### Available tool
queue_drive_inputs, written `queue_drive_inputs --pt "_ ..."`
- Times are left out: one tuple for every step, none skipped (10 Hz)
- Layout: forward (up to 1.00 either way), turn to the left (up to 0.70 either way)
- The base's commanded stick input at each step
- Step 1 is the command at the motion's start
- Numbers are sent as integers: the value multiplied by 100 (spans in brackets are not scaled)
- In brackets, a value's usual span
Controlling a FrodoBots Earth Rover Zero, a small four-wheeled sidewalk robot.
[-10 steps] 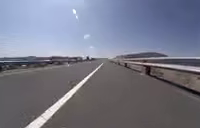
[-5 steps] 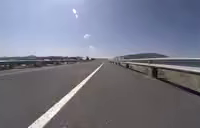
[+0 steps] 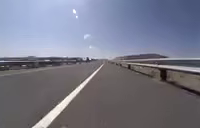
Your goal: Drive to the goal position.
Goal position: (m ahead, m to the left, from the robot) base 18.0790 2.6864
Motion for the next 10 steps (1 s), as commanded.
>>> queue_drive_inputs --pt "100 0" --pt "100 0" --pt "100 0" --pt "100 0" --pt "100 0" --pt "100 0" --pt "100 0" --pt "100 0" --pt "100 0" --pt "100 0"
